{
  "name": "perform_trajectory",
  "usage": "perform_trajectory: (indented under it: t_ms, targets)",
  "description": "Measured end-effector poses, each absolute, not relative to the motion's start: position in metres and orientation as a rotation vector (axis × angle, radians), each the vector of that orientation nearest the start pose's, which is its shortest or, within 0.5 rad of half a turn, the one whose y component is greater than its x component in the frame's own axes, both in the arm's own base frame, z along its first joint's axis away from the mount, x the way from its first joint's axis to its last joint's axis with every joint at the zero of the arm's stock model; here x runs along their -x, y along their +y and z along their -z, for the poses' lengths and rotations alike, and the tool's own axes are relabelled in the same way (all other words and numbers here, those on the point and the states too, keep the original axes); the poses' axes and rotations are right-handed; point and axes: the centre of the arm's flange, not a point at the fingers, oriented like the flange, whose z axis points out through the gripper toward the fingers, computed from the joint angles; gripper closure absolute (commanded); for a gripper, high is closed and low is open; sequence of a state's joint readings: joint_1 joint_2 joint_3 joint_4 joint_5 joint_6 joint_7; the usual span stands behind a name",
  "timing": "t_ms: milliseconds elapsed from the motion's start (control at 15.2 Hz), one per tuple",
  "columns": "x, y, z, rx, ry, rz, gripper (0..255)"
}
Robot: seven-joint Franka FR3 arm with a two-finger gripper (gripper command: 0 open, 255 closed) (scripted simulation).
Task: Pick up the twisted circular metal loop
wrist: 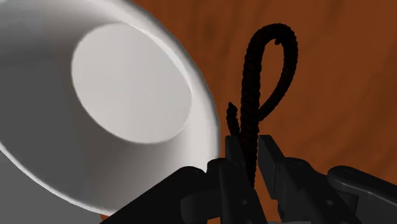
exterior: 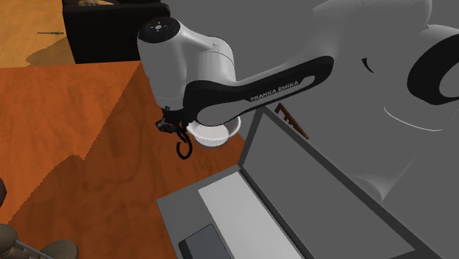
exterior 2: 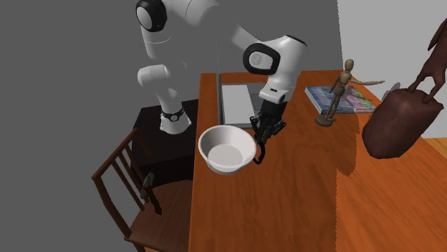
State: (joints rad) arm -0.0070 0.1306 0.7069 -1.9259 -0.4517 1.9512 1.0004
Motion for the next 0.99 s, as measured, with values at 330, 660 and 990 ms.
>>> perform_trajectory:
  t_ms: [330, 660, 990]
  targets:
    - [-0.467, 0.341, -0.457, 3.384, 0.199, 0.346, 255]
    - [-0.467, 0.341, -0.484, 3.384, 0.199, 0.346, 255]
    - [-0.467, 0.341, -0.509, 3.384, 0.199, 0.346, 255]
